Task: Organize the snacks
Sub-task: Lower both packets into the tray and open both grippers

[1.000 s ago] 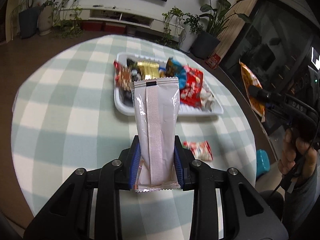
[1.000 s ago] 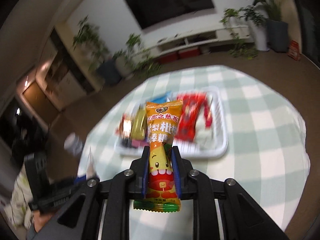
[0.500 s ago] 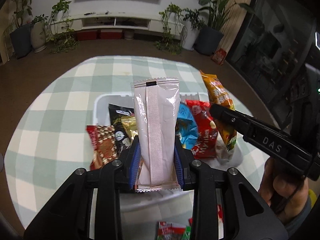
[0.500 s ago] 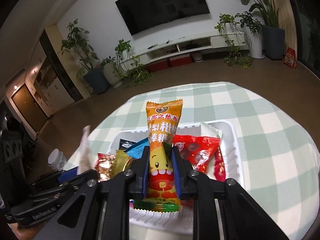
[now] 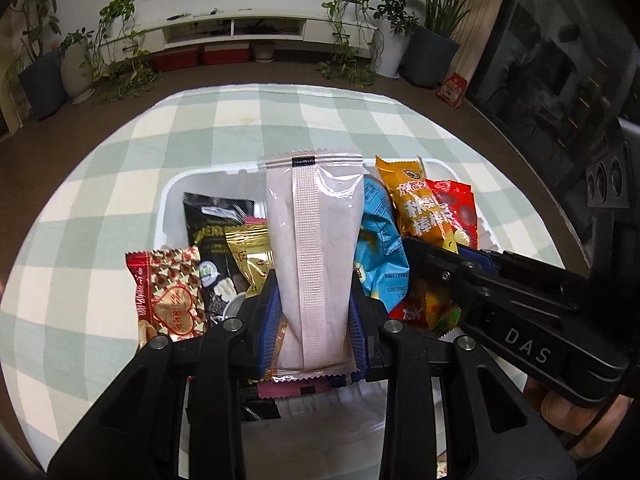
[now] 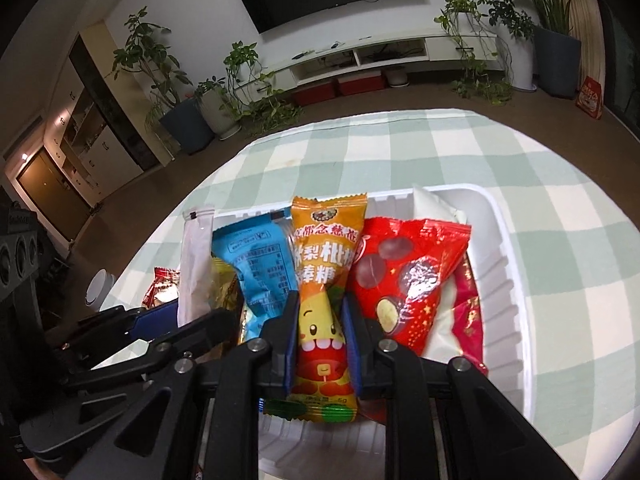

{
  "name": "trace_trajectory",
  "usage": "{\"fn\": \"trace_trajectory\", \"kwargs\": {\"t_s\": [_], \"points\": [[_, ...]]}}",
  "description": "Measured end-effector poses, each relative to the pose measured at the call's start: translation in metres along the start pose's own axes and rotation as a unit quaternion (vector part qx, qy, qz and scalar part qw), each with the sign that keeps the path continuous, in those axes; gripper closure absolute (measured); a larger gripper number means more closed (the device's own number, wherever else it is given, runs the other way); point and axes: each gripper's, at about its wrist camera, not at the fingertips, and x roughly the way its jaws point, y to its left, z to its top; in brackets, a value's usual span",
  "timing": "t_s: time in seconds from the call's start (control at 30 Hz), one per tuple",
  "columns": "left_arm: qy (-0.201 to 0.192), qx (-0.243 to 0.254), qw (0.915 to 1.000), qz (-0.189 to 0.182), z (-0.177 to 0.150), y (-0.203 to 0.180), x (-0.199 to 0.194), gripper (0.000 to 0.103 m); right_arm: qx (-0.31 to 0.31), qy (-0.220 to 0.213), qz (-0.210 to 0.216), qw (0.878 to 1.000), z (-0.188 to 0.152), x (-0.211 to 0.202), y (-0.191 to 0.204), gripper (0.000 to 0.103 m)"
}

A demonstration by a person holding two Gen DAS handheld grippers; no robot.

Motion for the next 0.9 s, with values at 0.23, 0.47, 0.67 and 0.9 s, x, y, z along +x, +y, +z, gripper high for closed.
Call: {"fn": "trace_trajectory", "kwargs": {"t_s": [0.23,0.47,0.67,0.9], "points": [[0.0,0.0,1.0,0.006,-0.001,0.002,0.007,0.075,0.001,0.006,0.004,1.0,-0.005,0.006,-0.001,0.084],[-0.011,0.008,0.9998,0.017,-0.004,-0.001,0.003,0.074,0.004,0.003,0.006,1.0,-0.005,0.006,0.0,0.084],[-0.021,0.001,0.9994,0.026,-0.005,-0.001,-0.006,0.05,-0.001,-0.003,-0.002,1.0,-0.003,0.001,0.002,0.08],[-0.033,-0.001,0.9989,0.032,-0.006,0.003,-0.02,0.041,0.001,-0.009,0.004,1.0,0.001,-0.008,0.001,0.069]]}}
